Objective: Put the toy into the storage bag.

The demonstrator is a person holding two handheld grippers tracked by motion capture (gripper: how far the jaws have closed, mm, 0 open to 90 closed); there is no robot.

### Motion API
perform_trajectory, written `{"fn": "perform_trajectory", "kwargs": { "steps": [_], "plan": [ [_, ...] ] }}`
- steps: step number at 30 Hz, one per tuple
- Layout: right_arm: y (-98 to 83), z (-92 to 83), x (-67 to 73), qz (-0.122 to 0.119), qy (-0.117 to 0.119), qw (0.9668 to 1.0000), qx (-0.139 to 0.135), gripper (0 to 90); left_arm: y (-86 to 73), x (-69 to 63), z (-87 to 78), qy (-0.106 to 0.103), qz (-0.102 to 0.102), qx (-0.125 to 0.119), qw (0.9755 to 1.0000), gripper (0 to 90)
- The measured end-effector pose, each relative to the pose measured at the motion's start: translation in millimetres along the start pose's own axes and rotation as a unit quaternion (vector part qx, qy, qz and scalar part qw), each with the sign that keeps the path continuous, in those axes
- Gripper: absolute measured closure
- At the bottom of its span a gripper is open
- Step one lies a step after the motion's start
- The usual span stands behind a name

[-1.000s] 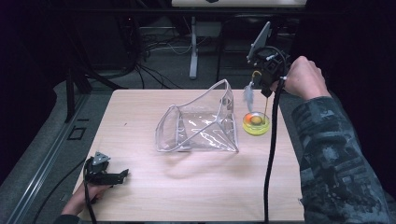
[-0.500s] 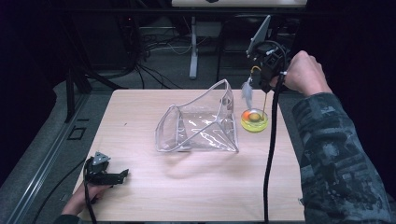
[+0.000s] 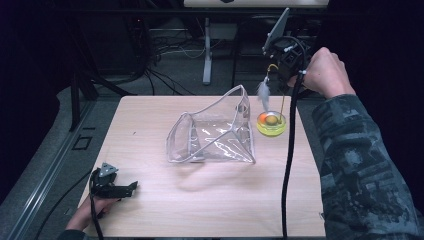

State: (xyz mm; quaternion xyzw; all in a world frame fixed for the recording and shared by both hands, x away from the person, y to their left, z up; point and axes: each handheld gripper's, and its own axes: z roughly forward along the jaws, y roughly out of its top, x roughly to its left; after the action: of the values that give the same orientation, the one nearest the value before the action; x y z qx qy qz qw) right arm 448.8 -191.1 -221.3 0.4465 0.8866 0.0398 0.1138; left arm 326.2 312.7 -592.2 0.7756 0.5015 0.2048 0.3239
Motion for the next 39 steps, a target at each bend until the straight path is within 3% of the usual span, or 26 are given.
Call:
{"fn": "perform_trajectory", "kwargs": {
  "steps": [10,18,39],
  "plan": [
    [4.5,-6.3,1.0,-0.001,-0.004,1.0,-0.003,88.0,0.0,0.0,0.0,0.0,0.0,0.0,1.0,0.3],
    [17.0,-20.0,5.8,-0.011,-0.022,0.9997,-0.001,88.0,0.1,0.2,-0.6,-0.002,0.001,0.003,1.0,0.3],
    [49.7,-57.2,47.9,-0.067,-0.049,0.9963,-0.019,87.9,0.1,0.2,-0.6,-0.003,0.001,0.003,1.0,0.3]
  ]
}}
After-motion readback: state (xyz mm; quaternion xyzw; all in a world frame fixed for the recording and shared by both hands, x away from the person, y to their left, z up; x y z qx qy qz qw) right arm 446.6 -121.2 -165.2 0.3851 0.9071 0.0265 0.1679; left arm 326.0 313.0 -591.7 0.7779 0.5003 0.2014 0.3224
